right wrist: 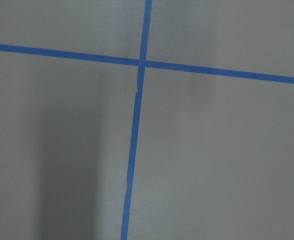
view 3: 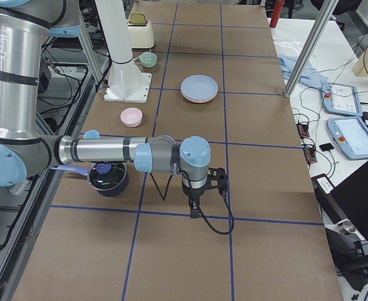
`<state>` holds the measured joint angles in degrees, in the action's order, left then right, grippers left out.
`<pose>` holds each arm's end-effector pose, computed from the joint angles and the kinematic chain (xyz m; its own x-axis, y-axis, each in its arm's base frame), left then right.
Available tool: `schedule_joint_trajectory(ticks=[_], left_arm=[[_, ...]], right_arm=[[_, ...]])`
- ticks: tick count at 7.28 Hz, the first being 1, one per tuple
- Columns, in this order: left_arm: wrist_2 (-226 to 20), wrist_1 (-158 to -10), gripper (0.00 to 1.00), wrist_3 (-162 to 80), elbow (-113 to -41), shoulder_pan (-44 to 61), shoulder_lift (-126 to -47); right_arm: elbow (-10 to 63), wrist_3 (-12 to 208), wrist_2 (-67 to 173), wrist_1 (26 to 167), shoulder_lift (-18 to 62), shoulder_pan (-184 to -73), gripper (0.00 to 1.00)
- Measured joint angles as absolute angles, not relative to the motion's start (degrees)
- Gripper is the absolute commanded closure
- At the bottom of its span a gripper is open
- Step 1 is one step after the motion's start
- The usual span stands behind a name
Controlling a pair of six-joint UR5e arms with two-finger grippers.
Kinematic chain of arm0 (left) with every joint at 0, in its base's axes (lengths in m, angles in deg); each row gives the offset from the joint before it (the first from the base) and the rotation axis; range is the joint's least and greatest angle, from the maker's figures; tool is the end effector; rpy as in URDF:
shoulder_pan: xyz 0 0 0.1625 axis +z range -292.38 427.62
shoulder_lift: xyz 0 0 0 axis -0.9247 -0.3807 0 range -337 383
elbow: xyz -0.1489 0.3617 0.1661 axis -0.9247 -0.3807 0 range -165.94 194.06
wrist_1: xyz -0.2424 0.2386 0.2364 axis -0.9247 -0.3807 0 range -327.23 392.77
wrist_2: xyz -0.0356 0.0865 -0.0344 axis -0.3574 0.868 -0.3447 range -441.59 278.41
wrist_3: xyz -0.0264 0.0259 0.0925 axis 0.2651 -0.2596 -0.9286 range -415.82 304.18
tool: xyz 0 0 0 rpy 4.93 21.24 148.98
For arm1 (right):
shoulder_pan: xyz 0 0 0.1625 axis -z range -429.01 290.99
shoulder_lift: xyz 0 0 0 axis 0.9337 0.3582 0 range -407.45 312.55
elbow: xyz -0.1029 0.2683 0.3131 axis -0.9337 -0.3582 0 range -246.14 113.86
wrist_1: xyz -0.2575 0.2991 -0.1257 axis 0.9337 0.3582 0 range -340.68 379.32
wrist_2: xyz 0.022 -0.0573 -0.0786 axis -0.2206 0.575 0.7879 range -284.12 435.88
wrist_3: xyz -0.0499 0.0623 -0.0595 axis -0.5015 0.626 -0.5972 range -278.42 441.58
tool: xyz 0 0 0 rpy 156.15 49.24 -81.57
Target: Stack three plates with pink and blue
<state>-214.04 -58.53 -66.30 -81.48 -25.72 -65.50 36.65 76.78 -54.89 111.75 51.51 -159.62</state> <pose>-0.0943 -0.4816 0.6236 0.7385 0.2002 -0.6439 -0.0774 0.9738 0.2139 0.0727 -0.4259 0.6290 0.7557 -0.0916 0.6485 0.0529 0.9955 0.0790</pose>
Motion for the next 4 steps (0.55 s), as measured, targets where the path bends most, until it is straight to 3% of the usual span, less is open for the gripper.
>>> schedule_joint_trajectory(ticks=[4], left_arm=[[-214.04,-58.56,0.0,-66.39,-81.49,-25.72,-65.5]], right_arm=[[36.61,76.76,-55.04,111.35,51.51,-159.54,0.0]])
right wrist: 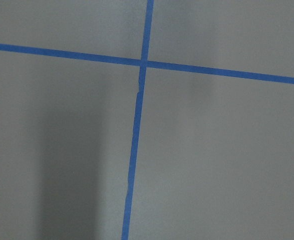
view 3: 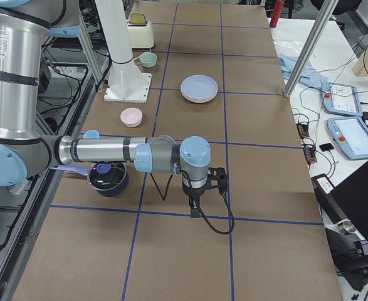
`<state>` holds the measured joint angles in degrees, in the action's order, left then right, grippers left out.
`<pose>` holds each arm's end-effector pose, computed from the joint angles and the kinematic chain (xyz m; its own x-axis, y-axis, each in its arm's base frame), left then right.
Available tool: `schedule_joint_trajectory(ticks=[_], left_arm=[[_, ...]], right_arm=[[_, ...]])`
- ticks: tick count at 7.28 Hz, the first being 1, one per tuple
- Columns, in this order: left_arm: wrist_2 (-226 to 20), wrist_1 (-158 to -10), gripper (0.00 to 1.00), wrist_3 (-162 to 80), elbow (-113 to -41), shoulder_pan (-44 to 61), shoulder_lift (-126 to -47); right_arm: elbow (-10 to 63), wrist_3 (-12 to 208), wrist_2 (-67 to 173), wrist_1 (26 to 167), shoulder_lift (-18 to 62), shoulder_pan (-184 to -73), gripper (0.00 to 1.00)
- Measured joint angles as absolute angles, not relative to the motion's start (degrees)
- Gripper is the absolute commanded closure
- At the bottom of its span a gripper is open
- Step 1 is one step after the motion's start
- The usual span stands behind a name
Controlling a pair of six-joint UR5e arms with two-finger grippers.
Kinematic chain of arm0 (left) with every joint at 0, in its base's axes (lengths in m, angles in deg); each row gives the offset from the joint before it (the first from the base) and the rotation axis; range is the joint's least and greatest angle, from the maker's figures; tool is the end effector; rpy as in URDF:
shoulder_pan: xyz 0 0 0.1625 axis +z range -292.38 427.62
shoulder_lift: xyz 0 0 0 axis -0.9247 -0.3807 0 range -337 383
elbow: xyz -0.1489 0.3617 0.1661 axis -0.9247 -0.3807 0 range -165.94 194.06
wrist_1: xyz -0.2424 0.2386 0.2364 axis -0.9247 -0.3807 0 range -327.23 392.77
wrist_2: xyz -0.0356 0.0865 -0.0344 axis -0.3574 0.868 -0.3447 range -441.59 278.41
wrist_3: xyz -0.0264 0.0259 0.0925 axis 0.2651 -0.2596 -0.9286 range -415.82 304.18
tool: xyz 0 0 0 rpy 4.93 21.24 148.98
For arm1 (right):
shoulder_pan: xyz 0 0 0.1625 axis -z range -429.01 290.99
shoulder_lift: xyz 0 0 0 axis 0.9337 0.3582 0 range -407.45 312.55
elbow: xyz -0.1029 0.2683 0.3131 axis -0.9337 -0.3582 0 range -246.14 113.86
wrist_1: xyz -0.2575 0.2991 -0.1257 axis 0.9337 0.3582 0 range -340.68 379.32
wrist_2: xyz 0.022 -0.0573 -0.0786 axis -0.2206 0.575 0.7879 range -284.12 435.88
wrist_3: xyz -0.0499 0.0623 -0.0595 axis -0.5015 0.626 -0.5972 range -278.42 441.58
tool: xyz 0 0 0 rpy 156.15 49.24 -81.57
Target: Stack three plates with pink and blue
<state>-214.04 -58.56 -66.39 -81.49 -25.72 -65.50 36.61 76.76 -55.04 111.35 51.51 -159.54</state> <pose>-0.0943 -0.4816 0.6234 0.7384 0.2021 -0.6434 -0.0786 0.9733 0.2156 0.0720 -0.4265 0.6285 0.7539 -0.0972 0.6498 0.0544 0.9948 0.0856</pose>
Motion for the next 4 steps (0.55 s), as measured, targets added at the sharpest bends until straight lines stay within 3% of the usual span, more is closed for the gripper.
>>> schedule_joint_trajectory(ticks=[4], left_arm=[[-214.04,-58.55,0.0,-66.37,-81.48,-25.72,-65.5]], right_arm=[[36.6,76.76,-55.16,111.0,51.59,-159.54,0.0]])
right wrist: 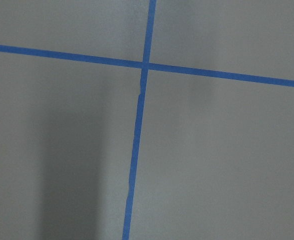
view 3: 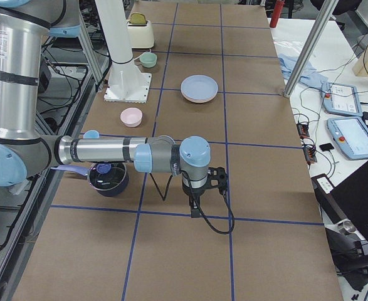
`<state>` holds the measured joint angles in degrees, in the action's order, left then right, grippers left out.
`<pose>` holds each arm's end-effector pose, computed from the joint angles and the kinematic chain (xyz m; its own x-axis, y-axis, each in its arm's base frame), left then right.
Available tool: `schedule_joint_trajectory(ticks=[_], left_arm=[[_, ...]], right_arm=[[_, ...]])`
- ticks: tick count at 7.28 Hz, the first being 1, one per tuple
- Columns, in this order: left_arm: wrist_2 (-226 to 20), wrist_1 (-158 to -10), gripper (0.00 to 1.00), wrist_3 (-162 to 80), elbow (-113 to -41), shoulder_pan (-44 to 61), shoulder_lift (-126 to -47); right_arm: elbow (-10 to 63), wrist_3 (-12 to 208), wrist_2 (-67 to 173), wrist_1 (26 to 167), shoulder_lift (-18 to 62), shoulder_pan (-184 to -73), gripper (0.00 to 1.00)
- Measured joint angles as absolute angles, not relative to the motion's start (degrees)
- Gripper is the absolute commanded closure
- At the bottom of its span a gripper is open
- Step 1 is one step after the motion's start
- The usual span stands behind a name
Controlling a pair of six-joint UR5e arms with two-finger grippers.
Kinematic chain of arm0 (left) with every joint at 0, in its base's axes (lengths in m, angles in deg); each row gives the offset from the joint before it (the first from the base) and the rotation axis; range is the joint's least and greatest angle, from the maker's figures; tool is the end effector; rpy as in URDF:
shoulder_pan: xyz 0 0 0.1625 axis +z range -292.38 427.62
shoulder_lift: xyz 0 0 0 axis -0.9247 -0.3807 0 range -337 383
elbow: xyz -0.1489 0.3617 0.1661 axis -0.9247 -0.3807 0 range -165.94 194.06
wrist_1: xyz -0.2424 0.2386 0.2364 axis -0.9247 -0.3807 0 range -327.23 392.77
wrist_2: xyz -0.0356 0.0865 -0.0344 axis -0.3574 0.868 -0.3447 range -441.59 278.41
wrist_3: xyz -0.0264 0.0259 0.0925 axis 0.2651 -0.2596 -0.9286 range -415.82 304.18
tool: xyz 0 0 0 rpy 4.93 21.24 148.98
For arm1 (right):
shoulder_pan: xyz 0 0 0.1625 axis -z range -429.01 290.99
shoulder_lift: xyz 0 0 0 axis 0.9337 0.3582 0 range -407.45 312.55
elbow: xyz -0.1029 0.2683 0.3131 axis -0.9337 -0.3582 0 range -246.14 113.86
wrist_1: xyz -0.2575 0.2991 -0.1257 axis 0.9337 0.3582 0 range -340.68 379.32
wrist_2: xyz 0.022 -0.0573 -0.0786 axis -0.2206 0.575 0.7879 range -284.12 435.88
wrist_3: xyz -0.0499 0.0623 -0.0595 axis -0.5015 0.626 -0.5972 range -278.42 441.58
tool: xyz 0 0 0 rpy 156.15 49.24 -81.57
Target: Stack three plates with pink and blue
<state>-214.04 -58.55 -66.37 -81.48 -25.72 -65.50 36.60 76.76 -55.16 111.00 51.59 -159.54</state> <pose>-0.0943 -0.4816 0.6235 0.7384 0.2016 -0.6435 -0.0783 0.9735 0.2150 0.0718 -0.4263 0.6284 0.7525 -0.1002 0.6509 0.0543 0.9944 0.0903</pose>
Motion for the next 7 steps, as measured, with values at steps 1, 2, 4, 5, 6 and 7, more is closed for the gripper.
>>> schedule_joint_trajectory(ticks=[1,2,4,5,6,7], left_arm=[[-214.04,-58.55,0.0,-66.37,-81.45,-25.72,-65.5],[-214.04,-58.55,0.0,-66.36,-81.42,-25.72,-65.5],[-214.04,-58.55,0.01,-66.37,-81.4,-25.72,-65.5],[-214.04,-58.55,0.01,-66.37,-81.41,-25.72,-65.5],[-214.04,-58.54,0.0,-66.37,-81.42,-25.72,-65.5],[-214.04,-58.54,0.0,-66.37,-81.42,-25.72,-65.5]], right_arm=[[36.6,76.75,-55.16,110.99,51.6,-159.54,0.0],[36.61,76.75,-55.17,110.99,51.6,-159.54,0.0],[36.66,76.76,-55.17,110.73,51.6,-159.54,0.0],[36.64,76.8,-55.19,110.25,51.63,-159.54,0.0],[36.61,76.82,-55.22,109.9,51.66,-159.54,0.0],[36.61,76.83,-55.24,109.75,51.67,-159.54,0.0]])
